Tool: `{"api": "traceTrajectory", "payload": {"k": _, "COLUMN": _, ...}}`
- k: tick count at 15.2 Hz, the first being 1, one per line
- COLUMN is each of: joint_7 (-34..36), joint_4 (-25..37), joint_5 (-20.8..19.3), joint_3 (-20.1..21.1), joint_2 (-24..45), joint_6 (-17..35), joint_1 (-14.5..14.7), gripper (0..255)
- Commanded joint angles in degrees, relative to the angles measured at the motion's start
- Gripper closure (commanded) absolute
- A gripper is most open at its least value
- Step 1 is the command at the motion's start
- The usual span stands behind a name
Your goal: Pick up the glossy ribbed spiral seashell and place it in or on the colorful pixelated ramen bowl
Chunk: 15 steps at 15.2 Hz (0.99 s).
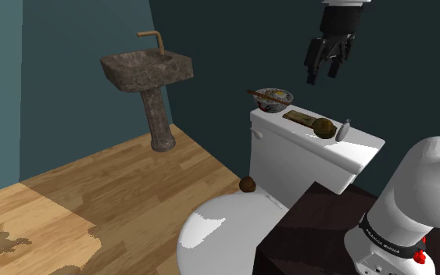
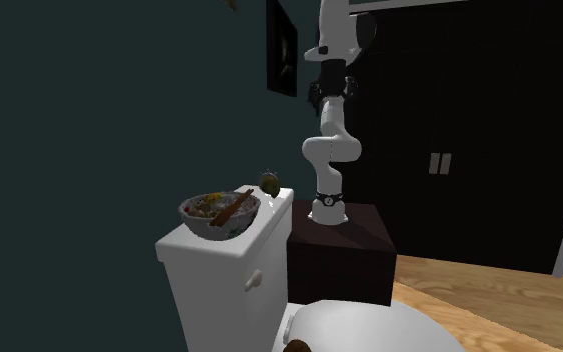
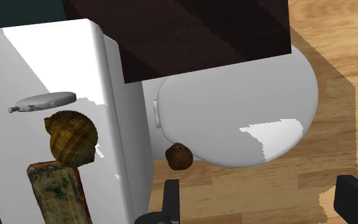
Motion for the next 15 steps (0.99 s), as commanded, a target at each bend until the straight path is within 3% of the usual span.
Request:
{"api": "traceTrajectory", "payload": {"k": 1, "joint_7": 0.0, "joint_4": 0.0, "joint_5": 0.0, "joint_3": 0.0, "joint_2": 0.0, "joint_6": 0.0, "joint_1": 0.0, "gripper": 0}}
{"api": "traceTrajectory", "payload": {"k": 15, "joint_7": -13.7, "joint_4": -12.2, "joint_5": -10.1, "joint_3": -13.8, "joint_2": 8.0, "joint_6": 17.7, "joint_1": -4.3, "gripper": 0}}
